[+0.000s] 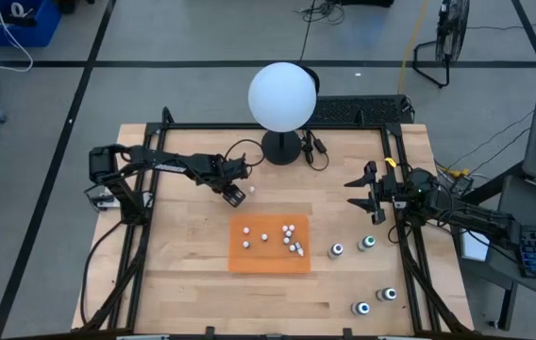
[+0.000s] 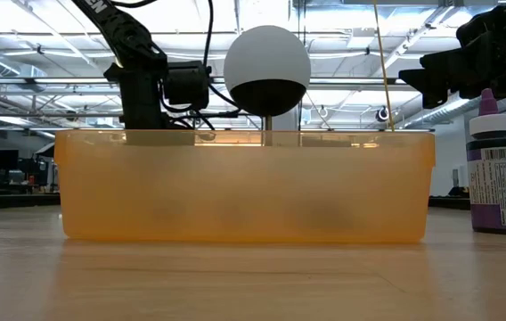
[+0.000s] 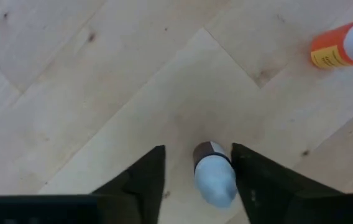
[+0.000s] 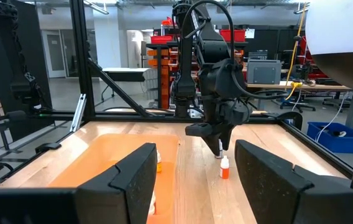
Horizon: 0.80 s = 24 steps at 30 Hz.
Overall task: Pick & Place food coloring
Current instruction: Put the small purple food coloring bottle into the orange container
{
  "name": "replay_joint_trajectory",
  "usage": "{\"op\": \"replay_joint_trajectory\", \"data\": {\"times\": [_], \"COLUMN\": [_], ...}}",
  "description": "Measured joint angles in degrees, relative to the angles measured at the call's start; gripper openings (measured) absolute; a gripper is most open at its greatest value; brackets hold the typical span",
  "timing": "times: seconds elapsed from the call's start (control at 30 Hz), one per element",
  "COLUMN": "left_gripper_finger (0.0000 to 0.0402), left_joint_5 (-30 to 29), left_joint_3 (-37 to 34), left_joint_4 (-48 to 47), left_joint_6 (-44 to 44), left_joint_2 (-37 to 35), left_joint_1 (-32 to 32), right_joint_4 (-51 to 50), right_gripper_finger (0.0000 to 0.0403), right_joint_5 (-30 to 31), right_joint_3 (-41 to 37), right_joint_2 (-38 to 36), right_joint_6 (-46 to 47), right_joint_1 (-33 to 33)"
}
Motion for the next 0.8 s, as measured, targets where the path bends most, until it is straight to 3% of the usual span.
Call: {"op": "replay_joint_trajectory", "data": {"times": [0.23, 0.8], "left_gripper_finger": [0.0069, 0.0068], "left_joint_5": [0.1, 1.1], "left_joint_3": [0.0, 0.4], "left_joint_4": [0.0, -3.0], "left_joint_6": [1.3, 0.4], "left_joint_2": [-0.1, -10.7], "left_joint_1": [0.0, -3.6], "right_joint_4": [0.0, 0.0], "right_gripper_finger": [0.0205, 0.0207], "right_joint_5": [0.0, 0.0], "right_joint_3": [0.0, 0.0], "right_joint_2": [0.0, 0.0], "right_joint_6": [0.0, 0.0], "right_joint_1": [0.0, 0.0]}}
